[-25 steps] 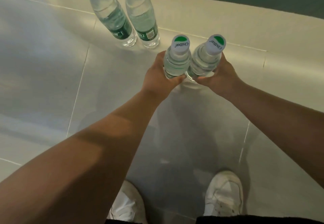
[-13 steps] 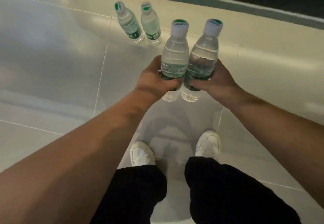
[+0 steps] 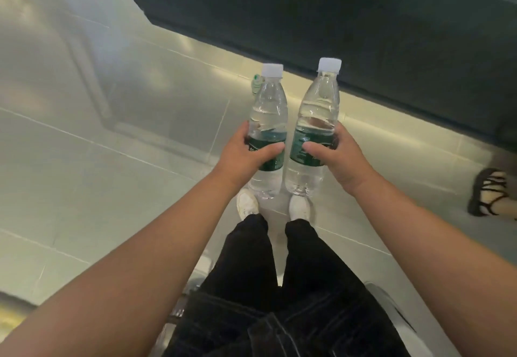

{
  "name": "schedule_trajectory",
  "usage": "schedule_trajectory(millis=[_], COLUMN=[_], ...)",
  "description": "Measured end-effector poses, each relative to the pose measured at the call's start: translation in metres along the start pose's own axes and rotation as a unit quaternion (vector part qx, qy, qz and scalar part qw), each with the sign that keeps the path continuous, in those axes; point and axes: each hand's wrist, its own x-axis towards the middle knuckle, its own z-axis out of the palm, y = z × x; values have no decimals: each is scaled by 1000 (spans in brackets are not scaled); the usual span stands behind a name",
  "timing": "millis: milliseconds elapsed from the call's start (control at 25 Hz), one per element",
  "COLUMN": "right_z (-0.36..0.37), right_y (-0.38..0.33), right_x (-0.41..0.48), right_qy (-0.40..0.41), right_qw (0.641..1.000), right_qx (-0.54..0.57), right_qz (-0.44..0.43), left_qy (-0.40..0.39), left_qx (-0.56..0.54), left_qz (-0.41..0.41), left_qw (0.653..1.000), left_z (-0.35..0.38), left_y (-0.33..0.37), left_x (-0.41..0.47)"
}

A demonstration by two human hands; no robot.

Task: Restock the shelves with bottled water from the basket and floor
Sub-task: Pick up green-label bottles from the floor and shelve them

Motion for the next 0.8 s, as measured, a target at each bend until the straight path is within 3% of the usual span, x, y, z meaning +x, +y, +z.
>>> schedule_trajectory(millis=[200, 400, 680, 800], right_z=[32, 69, 148, 191], right_y=[-63, -94, -90, -74], right_x=[-75, -113, -175, -214], right_qy=[-78, -192, -352, -431], right_qw=[997, 977, 915, 869], right_qx=[-18, -80, -182, -226], right_qz=[-22, -55, -72, -88], left_qy=[66, 196, 391, 459], left_qx=[-97, -176, -296, -330], left_qz=[4, -8, -10, -14], left_qw=[993, 965, 871, 825], left_z=[-31, -43, -44, -40], left_y=[31, 14, -49, -80], left_x=[-107, -190, -327, -384])
